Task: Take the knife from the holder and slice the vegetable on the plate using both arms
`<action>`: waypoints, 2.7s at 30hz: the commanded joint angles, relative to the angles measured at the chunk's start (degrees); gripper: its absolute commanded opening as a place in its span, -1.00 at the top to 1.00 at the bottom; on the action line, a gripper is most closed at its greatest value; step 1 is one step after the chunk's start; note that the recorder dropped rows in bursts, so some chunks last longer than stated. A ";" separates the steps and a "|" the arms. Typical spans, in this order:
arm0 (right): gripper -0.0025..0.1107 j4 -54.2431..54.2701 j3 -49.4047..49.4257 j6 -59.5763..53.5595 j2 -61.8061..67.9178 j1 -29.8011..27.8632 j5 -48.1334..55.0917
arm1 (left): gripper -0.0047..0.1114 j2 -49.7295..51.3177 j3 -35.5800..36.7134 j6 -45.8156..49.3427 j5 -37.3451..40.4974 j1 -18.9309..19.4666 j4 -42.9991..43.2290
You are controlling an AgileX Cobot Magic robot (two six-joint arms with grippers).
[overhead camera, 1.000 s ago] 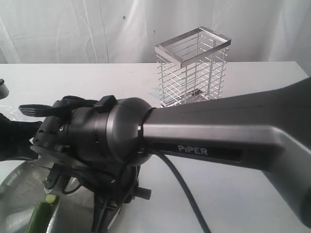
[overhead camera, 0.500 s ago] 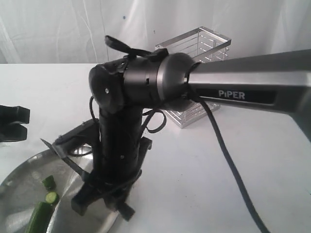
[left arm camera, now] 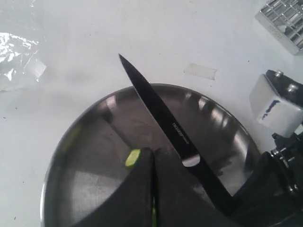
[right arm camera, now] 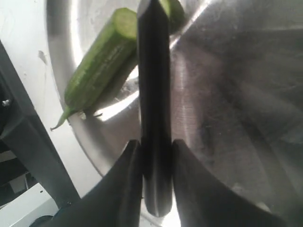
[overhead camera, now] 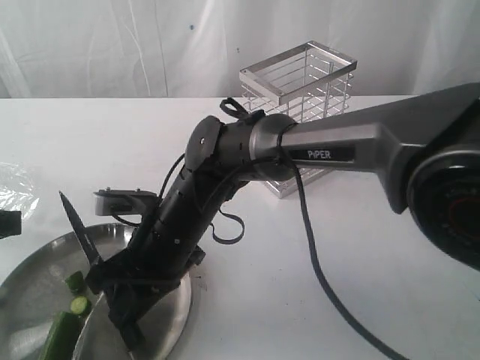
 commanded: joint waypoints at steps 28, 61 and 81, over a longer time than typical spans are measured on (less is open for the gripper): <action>0.66 -0.51 10.17 -12.07 -22.07 -0.54 -22.70 | 0.92 -19.47 1.92 4.52 5.19 0.09 -2.54; 0.96 9.54 28.80 -22.96 -56.18 -0.44 -49.04 | 0.92 -25.04 1.92 5.81 12.82 0.09 -4.44; 0.96 -31.96 53.73 14.62 -66.46 1.72 -80.60 | 0.92 -25.04 1.92 5.81 12.82 0.09 -4.44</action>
